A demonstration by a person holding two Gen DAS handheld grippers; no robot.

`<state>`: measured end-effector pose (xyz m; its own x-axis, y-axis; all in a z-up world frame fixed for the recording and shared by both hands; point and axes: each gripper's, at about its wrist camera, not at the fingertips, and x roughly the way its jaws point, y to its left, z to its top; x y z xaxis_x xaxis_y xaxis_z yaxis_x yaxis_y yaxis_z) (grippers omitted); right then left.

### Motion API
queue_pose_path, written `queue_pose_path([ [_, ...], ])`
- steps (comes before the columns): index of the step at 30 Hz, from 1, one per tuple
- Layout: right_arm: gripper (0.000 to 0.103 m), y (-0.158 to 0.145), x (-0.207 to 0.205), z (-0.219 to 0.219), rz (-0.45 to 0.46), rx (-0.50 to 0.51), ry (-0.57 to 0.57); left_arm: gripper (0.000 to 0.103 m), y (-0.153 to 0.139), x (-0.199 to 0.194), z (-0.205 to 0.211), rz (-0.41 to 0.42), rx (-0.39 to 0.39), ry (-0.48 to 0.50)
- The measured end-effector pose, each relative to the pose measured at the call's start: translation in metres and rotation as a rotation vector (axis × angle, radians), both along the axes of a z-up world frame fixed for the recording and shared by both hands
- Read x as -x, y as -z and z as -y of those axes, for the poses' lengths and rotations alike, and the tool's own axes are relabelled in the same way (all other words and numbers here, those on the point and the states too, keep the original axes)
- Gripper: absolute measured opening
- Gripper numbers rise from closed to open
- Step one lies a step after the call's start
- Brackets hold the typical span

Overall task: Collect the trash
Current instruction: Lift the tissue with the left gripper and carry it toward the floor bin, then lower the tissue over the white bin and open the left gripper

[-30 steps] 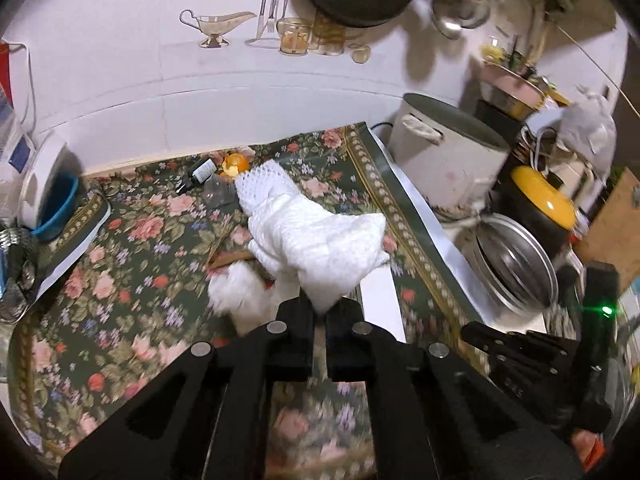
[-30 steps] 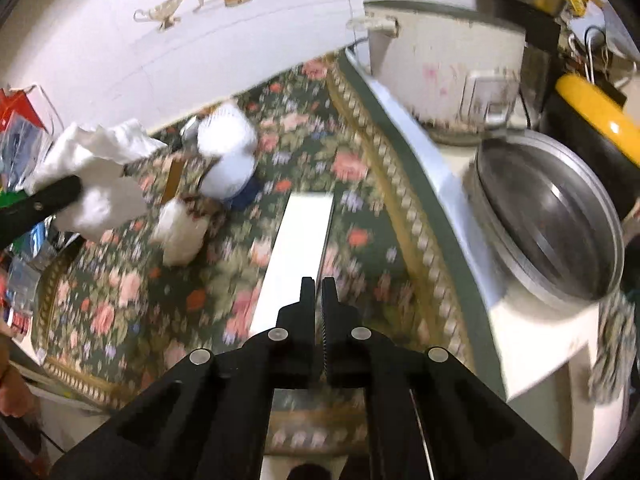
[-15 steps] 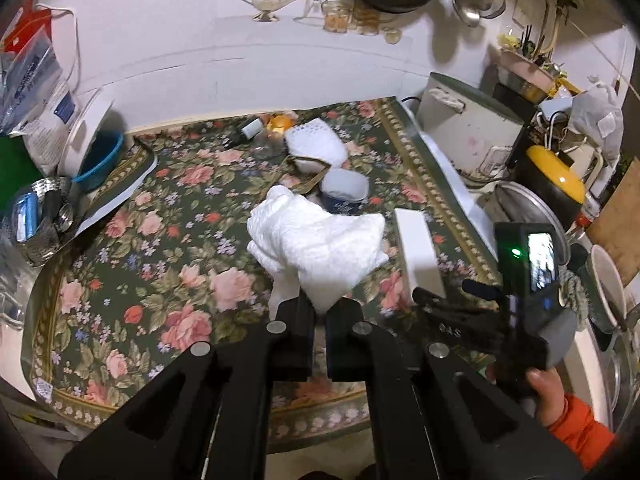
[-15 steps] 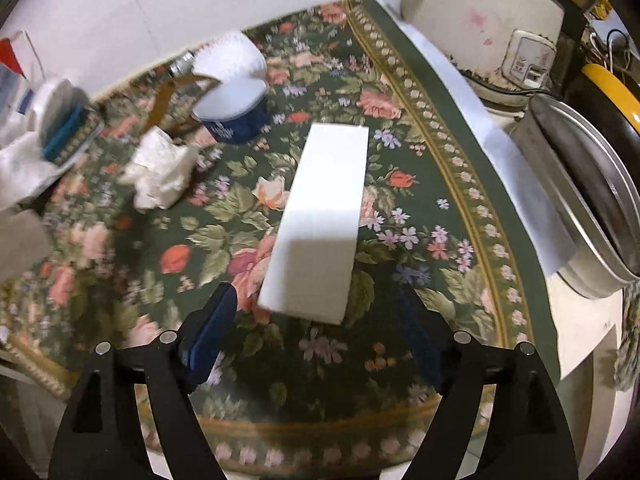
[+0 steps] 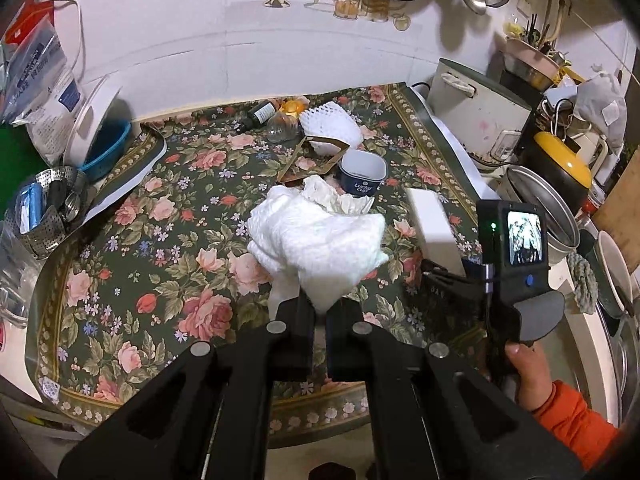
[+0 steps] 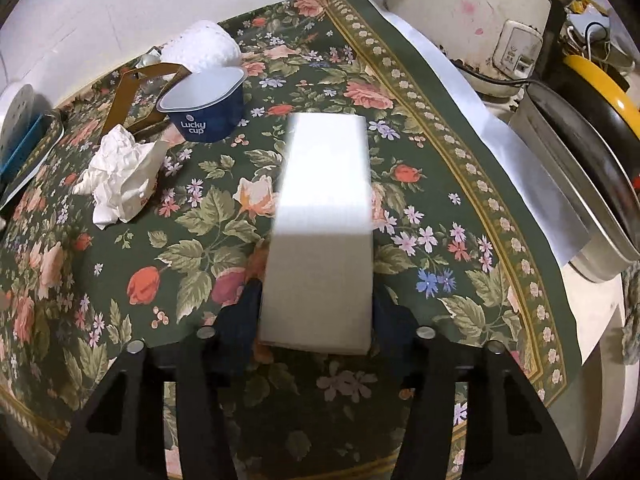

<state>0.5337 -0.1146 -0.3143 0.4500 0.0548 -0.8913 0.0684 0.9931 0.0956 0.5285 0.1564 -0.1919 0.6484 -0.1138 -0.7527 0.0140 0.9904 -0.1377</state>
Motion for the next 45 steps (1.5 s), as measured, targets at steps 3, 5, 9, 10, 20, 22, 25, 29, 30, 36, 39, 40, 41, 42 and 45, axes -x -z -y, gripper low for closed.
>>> queue_pose_path([
  [3,0.048,-0.001,0.002,-0.001,-0.002,-0.005,-0.004,0.003,-0.001,0.003,0.004,0.001,-0.008,0.011],
  [5,0.048,-0.006,0.008,0.002,0.009,-0.013,-0.012,0.003,-0.003,0.006,0.007,0.006,-0.008,0.013],
  [9,0.048,-0.024,0.025,0.007,0.049,-0.032,-0.046,0.003,-0.009,0.014,0.019,0.006,-0.011,0.013],
  [10,0.048,-0.031,0.031,0.010,0.061,-0.043,-0.058,0.003,-0.011,0.016,0.022,0.010,-0.009,0.012],
  [20,0.048,-0.096,0.116,0.067,0.203,-0.118,-0.181,0.003,-0.038,0.073,0.095,0.078,-0.012,-0.038],
  [22,0.048,-0.105,0.138,0.079,0.220,-0.125,-0.211,0.003,-0.041,0.087,0.110,0.085,-0.010,-0.056],
  [25,0.048,-0.114,0.170,0.098,0.237,-0.121,-0.251,0.003,-0.041,0.112,0.136,0.087,0.001,-0.082],
  [29,0.048,-0.116,0.204,0.123,0.234,-0.128,-0.296,0.003,-0.033,0.141,0.169,0.070,0.017,-0.106],
  [30,0.048,-0.114,0.214,0.129,0.227,-0.131,-0.308,0.003,-0.030,0.148,0.176,0.064,0.021,-0.110],
  [36,0.048,-0.089,0.246,0.142,0.163,-0.124,-0.353,0.003,0.004,0.172,0.207,-0.012,0.053,-0.118],
  [39,0.048,-0.068,0.260,0.146,0.114,-0.136,-0.360,0.003,0.032,0.178,0.213,-0.069,0.059,-0.120],
  [40,0.048,-0.057,0.263,0.144,0.092,-0.135,-0.362,0.003,0.042,0.181,0.214,-0.087,0.061,-0.119],
  [41,0.048,-0.047,0.266,0.142,0.072,-0.131,-0.361,0.003,0.055,0.181,0.214,-0.111,0.064,-0.119],
  [42,0.048,-0.034,0.268,0.140,0.050,-0.130,-0.359,0.003,0.068,0.181,0.214,-0.135,0.068,-0.120],
  [45,0.048,0.006,0.269,0.131,-0.012,-0.125,-0.347,0.003,0.111,0.180,0.210,-0.205,0.070,-0.117],
])
